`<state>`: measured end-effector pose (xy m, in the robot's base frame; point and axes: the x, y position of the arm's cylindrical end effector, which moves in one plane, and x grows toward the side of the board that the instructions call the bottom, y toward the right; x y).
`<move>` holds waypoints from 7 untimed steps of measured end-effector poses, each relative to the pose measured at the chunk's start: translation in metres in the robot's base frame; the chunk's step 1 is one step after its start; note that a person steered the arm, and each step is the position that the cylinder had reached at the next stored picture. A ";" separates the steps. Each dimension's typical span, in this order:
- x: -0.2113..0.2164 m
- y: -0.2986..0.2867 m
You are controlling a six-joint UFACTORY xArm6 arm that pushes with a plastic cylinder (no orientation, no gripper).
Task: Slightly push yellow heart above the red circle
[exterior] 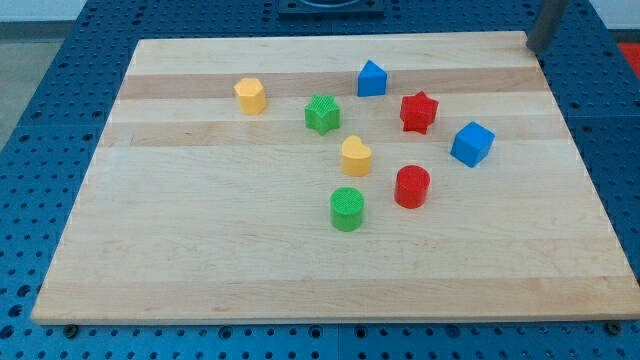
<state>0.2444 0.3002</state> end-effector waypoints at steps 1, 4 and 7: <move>0.028 0.000; 0.133 -0.039; 0.220 -0.102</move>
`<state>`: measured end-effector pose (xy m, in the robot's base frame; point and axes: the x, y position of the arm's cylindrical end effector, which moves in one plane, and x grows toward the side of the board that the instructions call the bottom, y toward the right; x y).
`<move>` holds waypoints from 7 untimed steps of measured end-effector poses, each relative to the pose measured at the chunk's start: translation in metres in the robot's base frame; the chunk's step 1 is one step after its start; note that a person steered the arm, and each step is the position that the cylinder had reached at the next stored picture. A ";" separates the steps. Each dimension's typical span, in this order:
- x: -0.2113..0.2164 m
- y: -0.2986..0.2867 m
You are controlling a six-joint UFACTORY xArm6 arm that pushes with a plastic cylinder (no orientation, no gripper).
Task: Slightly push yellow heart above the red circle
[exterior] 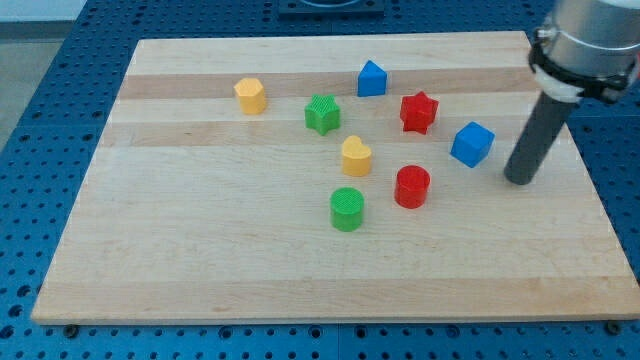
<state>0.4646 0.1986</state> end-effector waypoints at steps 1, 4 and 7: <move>0.000 -0.044; 0.001 -0.129; -0.006 -0.191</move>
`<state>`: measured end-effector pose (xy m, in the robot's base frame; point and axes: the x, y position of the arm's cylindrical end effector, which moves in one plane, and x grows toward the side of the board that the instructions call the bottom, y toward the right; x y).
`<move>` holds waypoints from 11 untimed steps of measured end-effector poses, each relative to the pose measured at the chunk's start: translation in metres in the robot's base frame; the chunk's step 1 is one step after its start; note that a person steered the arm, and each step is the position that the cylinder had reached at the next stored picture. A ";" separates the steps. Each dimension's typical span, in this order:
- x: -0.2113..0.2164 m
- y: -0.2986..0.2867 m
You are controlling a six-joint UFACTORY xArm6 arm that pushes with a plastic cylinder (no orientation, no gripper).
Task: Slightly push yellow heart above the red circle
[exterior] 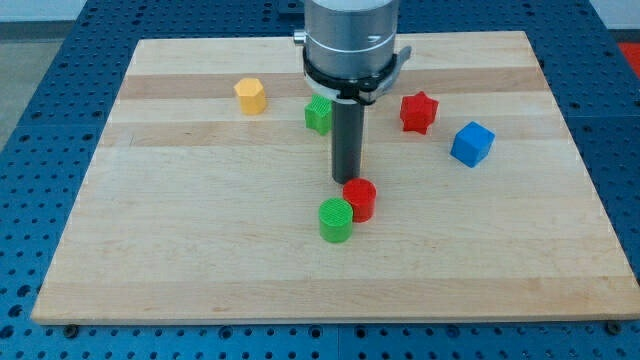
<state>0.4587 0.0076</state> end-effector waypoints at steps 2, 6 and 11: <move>0.000 -0.061; 0.001 -0.024; -0.022 0.009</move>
<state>0.4367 0.0170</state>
